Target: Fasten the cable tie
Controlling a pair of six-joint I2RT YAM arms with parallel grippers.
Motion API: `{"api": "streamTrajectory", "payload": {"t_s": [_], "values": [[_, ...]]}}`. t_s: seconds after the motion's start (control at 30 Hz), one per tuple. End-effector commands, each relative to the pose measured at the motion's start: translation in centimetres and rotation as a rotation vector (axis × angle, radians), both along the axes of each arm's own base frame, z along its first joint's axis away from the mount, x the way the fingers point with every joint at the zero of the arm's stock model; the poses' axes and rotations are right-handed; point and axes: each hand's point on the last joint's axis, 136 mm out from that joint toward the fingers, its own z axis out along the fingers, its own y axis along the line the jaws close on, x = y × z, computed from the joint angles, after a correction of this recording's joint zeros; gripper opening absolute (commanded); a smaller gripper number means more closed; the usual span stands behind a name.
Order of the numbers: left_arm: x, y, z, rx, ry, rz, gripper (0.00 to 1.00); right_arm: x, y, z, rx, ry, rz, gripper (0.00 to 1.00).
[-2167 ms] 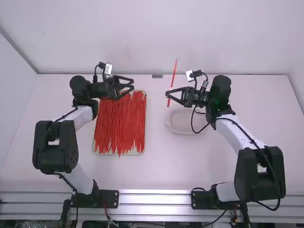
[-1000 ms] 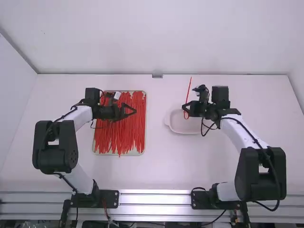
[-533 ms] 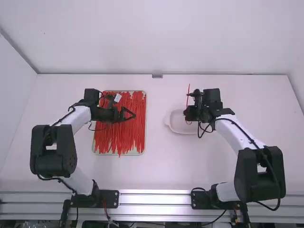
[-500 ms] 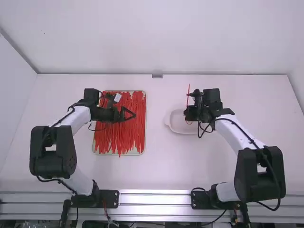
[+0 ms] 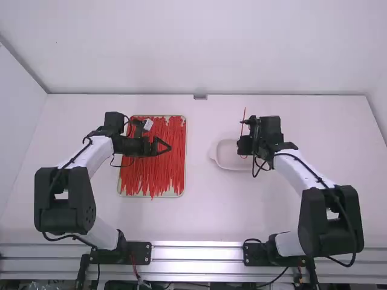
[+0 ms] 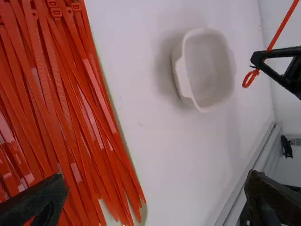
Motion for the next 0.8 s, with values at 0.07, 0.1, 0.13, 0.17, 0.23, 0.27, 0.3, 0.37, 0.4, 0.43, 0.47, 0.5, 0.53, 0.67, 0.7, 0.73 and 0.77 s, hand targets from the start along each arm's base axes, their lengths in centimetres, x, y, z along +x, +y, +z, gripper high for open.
{"api": "streamTrajectory", "payload": {"t_s": [0.07, 0.1, 0.13, 0.17, 0.23, 0.27, 0.3, 0.37, 0.4, 0.43, 0.47, 0.5, 0.53, 0.67, 0.7, 0.73, 0.77], "values": [[0.3, -0.2, 1.5, 0.003, -0.058, -0.021, 1.0, -0.3, -0.7, -0.9, 0.008, -0.031, -0.026, 0.0], [0.3, -0.2, 1.5, 0.003, -0.058, -0.021, 0.99, -0.3, -0.8, -1.2, 0.01, -0.046, -0.027, 0.0], [0.3, -0.2, 1.5, 0.004, -0.058, -0.021, 0.99, -0.3, -0.8, -1.2, 0.01, -0.049, -0.027, 0.0], [0.3, -0.2, 1.5, 0.004, -0.058, -0.021, 0.99, -0.3, -0.7, -1.5, 0.012, -0.063, -0.026, 0.0], [0.3, -0.2, 1.5, 0.003, -0.057, -0.021, 0.99, -0.4, -0.8, -1.7, 0.012, -0.068, -0.026, 0.0], [0.3, -0.3, 1.5, 0.002, -0.057, -0.022, 0.99, -0.5, -0.9, -1.9, 0.005, -0.071, -0.033, 0.0], [0.3, -0.3, 1.5, 0.0, -0.055, -0.022, 0.99, -0.5, -1.1, -2.0, -0.003, -0.072, -0.039, 0.0], [0.2, -0.3, 1.5, 0.0, -0.051, -0.022, 0.99, -0.5, -1.4, -2.3, -0.032, -0.072, -0.055, 0.0], [0.2, -0.3, 1.5, 0.001, -0.051, -0.023, 0.99, -0.4, -1.5, -2.4, -0.042, -0.073, -0.059, 0.0], [0.2, -0.3, 1.5, 0.001, -0.052, -0.024, 0.99, -0.4, -1.5, -2.5, -0.059, -0.076, -0.064, 0.0], [0.2, -0.3, 1.5, 0.002, -0.052, -0.024, 0.99, -0.4, -1.5, -2.5, -0.061, -0.076, -0.064, 0.0], [0.2, -0.3, 1.5, 0.001, -0.051, -0.024, 0.99, -0.3, -1.3, -2.4, -0.069, -0.085, -0.064, 0.0], [0.1, -0.3, 1.5, 0.0, -0.05, -0.025, 0.99, -0.2, -1.3, -2.4, -0.076, -0.091, -0.065, 0.0], [0.2, -0.3, 1.4, 0.004, -0.05, -0.023, 0.99, 0.0, -1.2, -2.3, -0.11, -0.108, -0.075, 0.0], [0.1, -0.3, 1.4, 0.004, -0.05, -0.023, 0.99, 0.0, -1.2, -2.3, -0.111, -0.109, -0.075, 0.0], [0.2, -0.2, 1.4, 0.004, -0.05, -0.023, 0.99, 0.1, -1.2, -2.3, -0.118, -0.112, -0.078, 0.0], [0.2, -0.2, 1.4, 0.004, -0.05, -0.023, 0.99, 0.0, -1.1, -2.3, -0.116, -0.114, -0.073, 0.0]]}}
